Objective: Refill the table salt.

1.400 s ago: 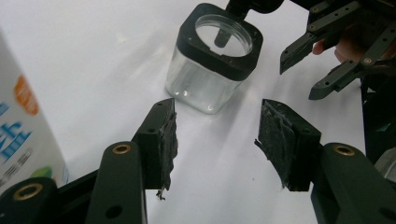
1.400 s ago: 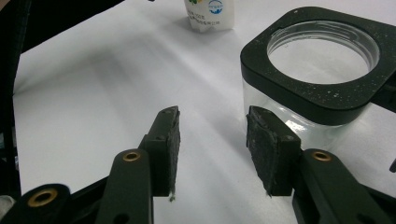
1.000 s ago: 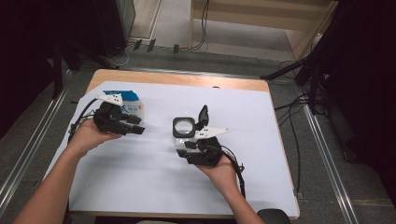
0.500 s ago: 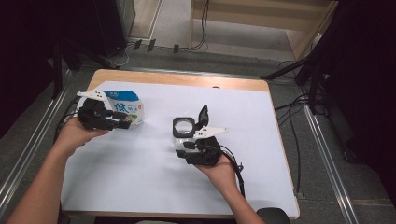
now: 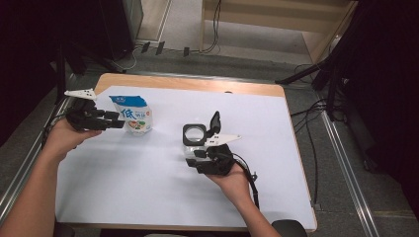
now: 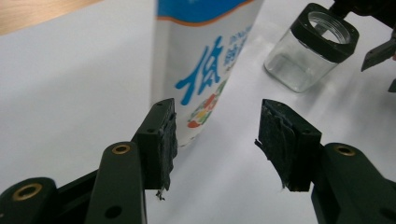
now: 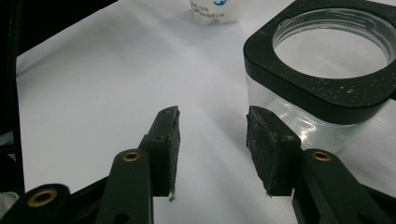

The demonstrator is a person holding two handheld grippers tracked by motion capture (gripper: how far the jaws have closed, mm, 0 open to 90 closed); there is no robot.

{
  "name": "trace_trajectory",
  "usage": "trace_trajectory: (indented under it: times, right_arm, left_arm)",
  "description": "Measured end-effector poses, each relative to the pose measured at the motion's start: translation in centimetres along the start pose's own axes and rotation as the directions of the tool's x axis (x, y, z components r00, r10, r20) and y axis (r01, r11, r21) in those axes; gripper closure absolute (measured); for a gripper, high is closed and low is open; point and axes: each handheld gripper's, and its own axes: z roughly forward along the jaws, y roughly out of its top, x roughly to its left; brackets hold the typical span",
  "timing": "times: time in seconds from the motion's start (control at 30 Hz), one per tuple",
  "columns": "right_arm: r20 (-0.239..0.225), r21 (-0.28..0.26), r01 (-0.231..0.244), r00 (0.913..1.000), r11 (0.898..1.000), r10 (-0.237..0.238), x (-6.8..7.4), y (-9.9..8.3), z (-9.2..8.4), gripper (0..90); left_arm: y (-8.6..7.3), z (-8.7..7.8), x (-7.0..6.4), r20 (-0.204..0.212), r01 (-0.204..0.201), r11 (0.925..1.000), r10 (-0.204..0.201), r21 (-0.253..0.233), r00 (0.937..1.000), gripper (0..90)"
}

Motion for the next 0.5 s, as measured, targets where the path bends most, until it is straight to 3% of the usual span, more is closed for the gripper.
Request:
trace_trajectory:
  times: [0.1, 0.2, 0.33, 0.43, 0.5]
  right_arm:
    - [-0.001, 0.002, -0.001, 1.0, 1.0, 0.001, 0.0, 0.0, 0.0, 55.8]
    - [-0.003, 0.004, -0.001, 1.0, 1.0, 0.001, 0.0, 0.0, 0.1, 55.9]
    - [-0.003, 0.005, 0.0, 1.0, 1.0, 0.0, 0.0, 0.0, 0.2, 55.8]
    - [-0.004, 0.006, -0.001, 1.0, 1.0, 0.001, 0.0, 0.0, 0.2, 55.8]
    - [-0.002, 0.006, -0.002, 1.0, 1.0, 0.002, -0.1, 0.0, 0.2, 55.9]
  left_arm:
    - [0.2, -0.2, 0.6, -0.011, 0.005, 0.9998, -0.004, 0.017, 0.9999, 47.2]
    - [0.7, -0.5, 1.2, 0.011, 0.008, 0.9999, -0.008, -0.012, 0.9999, 47.3]
    - [1.9, -0.3, 1.5, 0.012, -0.02, 0.9998, 0.02, -0.003, 0.9997, 47.8]
    - [2.8, 0.1, 1.4, 0.037, -0.07, 0.9972, 0.069, 0.026, 0.9969, 51.1]
    - [3.2, 0.3, 1.4, 0.054, -0.082, 0.9961, 0.08, 0.034, 0.9954, 55.1]
